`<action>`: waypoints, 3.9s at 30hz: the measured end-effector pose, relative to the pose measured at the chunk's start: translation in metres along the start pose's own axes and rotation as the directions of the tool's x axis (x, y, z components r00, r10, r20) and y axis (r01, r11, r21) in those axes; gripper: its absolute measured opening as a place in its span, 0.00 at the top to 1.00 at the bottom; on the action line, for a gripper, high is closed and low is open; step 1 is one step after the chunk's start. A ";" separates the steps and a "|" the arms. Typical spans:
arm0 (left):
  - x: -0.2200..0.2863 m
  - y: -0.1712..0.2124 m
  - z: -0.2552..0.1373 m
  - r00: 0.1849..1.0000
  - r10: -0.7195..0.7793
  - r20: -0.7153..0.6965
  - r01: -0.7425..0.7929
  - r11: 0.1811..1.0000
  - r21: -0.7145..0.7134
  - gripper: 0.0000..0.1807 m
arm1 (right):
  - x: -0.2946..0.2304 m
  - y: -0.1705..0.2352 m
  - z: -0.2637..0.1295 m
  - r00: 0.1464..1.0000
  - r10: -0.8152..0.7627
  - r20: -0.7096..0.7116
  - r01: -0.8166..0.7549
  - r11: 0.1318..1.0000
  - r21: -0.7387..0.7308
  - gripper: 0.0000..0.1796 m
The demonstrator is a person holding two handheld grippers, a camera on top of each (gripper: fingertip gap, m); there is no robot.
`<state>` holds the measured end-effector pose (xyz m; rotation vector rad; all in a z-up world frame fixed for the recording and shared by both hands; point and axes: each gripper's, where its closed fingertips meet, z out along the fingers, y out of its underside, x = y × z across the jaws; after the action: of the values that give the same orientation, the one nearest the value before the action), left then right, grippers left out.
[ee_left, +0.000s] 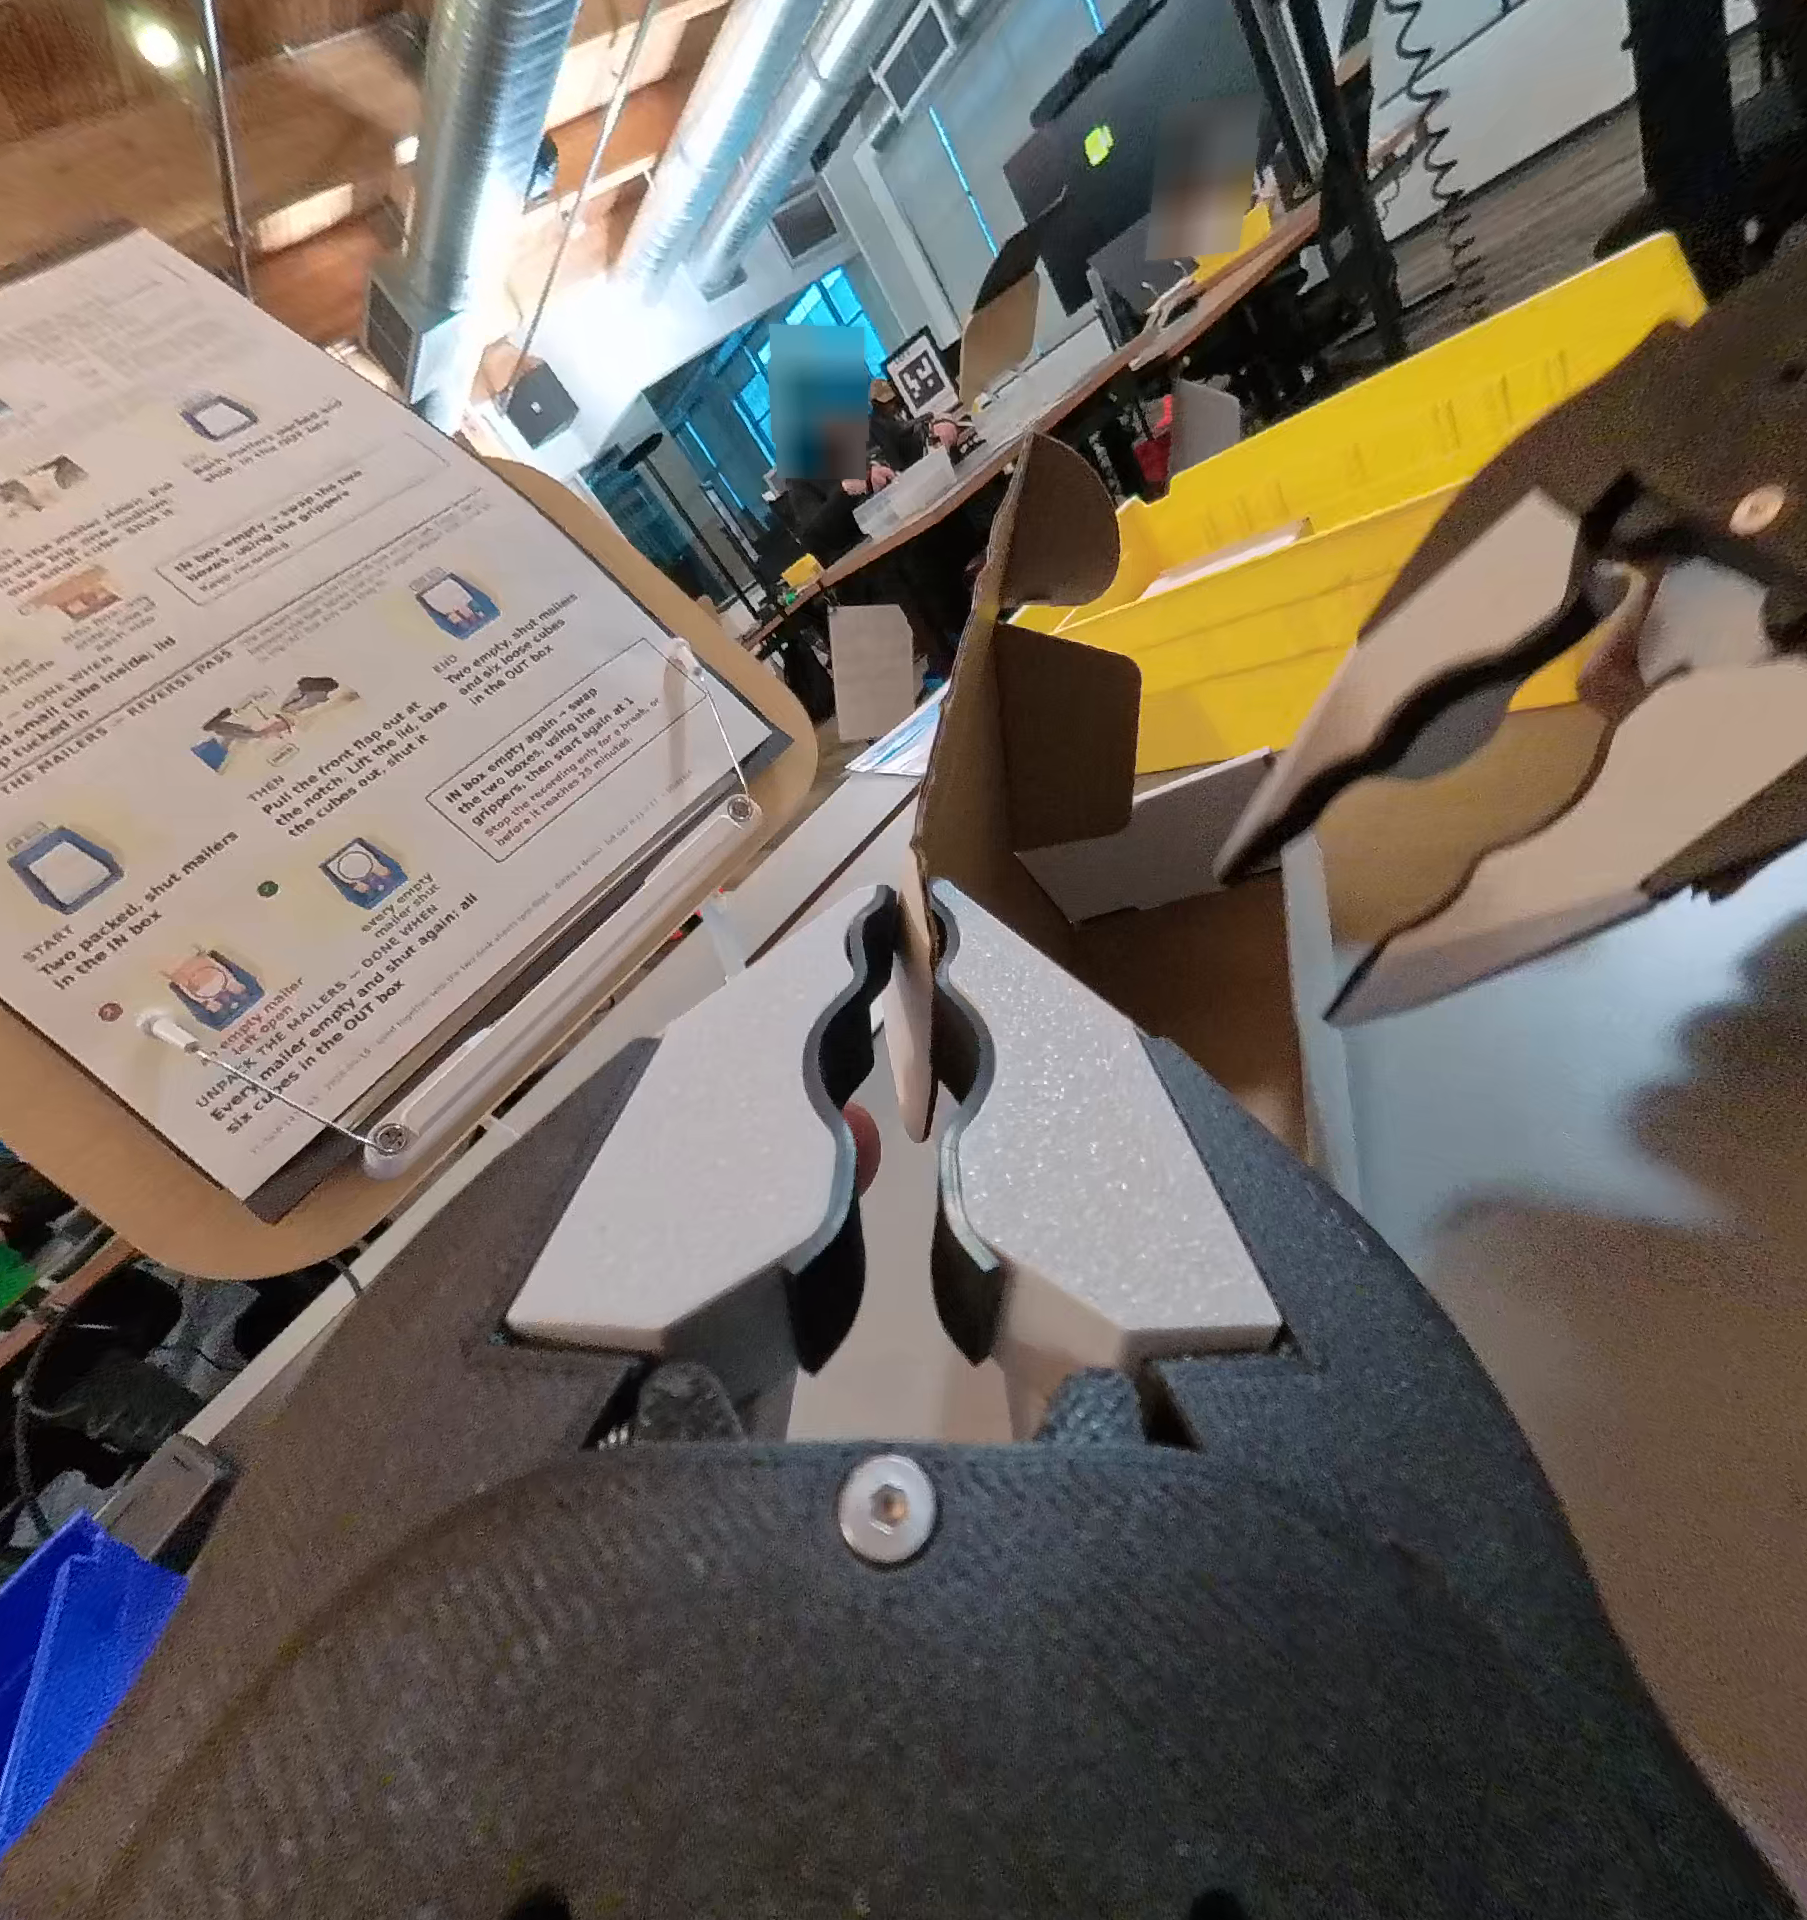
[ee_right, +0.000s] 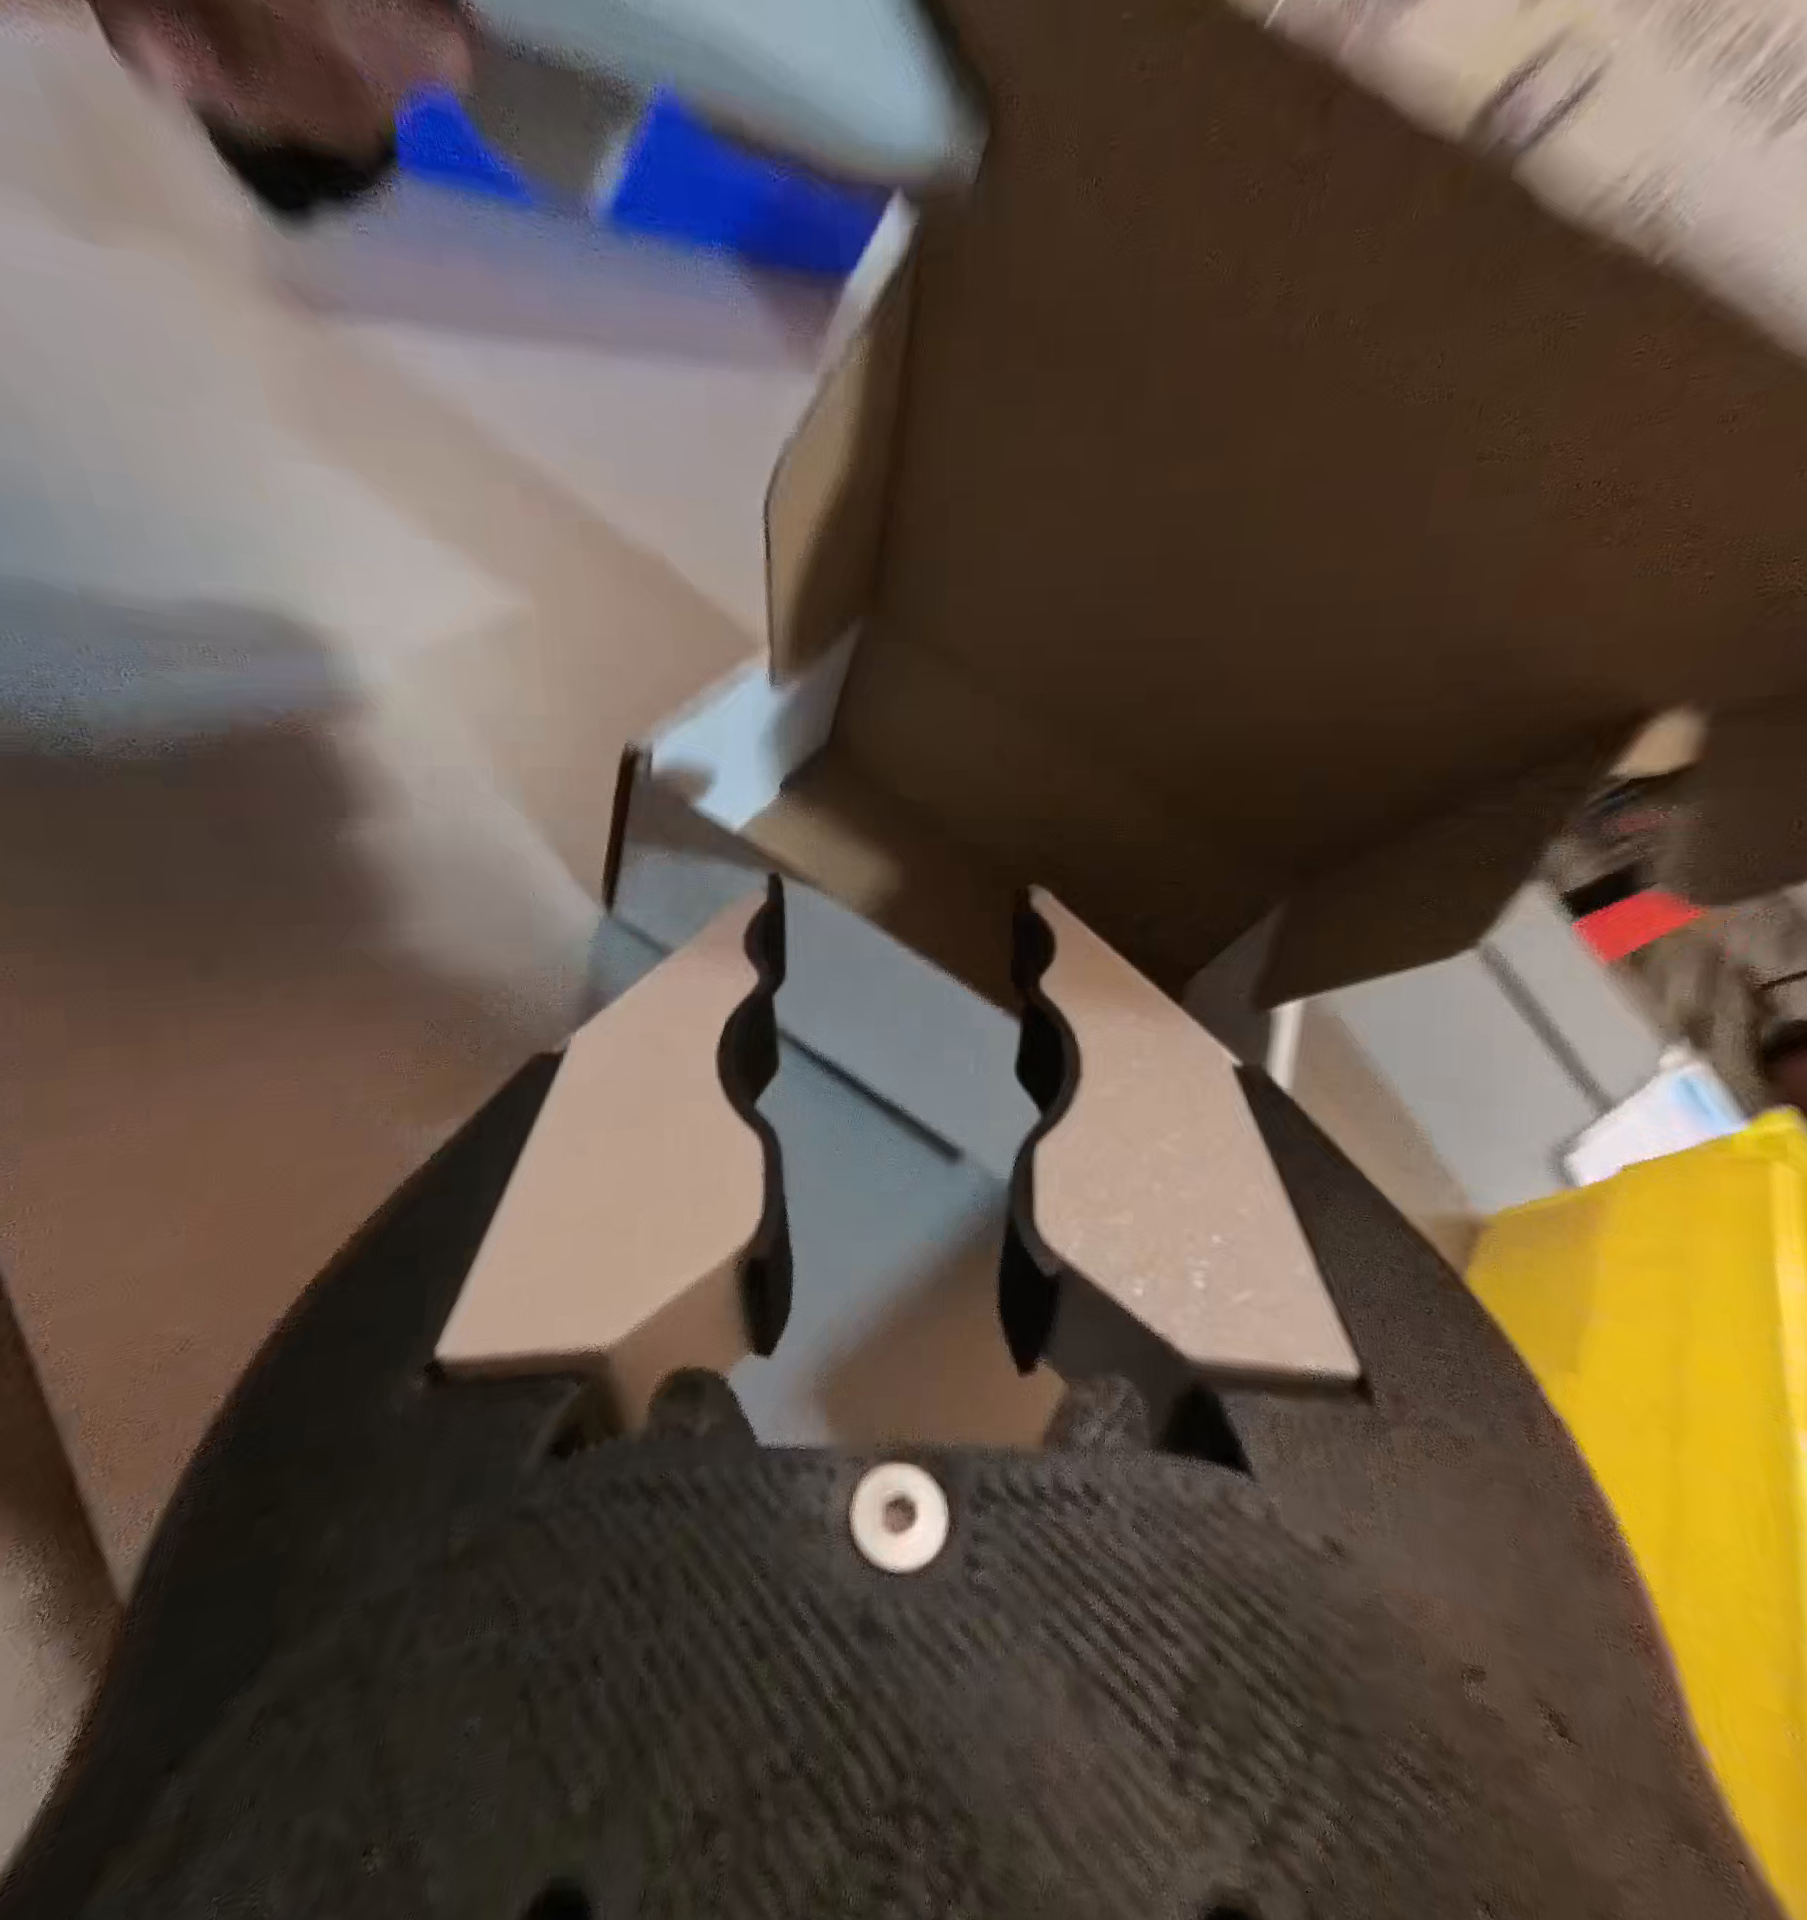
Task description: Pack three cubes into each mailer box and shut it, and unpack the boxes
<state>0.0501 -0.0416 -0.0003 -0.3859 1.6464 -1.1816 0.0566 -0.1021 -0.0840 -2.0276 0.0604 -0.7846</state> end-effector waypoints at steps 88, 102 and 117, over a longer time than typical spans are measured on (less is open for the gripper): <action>-0.231 0.238 -0.276 0.966 -0.088 -0.245 -0.224 0.195 -0.955 0.65 | -0.069 -0.070 -0.028 0.961 0.005 0.276 -0.085 0.956 0.281 0.81; -0.230 0.284 -0.279 0.863 -0.127 -0.489 -0.495 -0.019 -0.869 0.63 | -0.066 -0.067 -0.026 0.956 0.043 0.290 -0.124 0.955 0.270 0.83; -0.229 0.257 -0.254 0.866 -0.058 -0.496 -0.486 0.130 -0.864 0.76 | -0.064 -0.065 -0.025 0.964 0.023 0.265 -0.100 0.955 0.280 0.87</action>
<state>0.0006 0.3729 -0.0932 -0.6730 2.6411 0.3585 -0.0246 -0.0629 -0.0558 -1.8189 -0.1339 -0.4524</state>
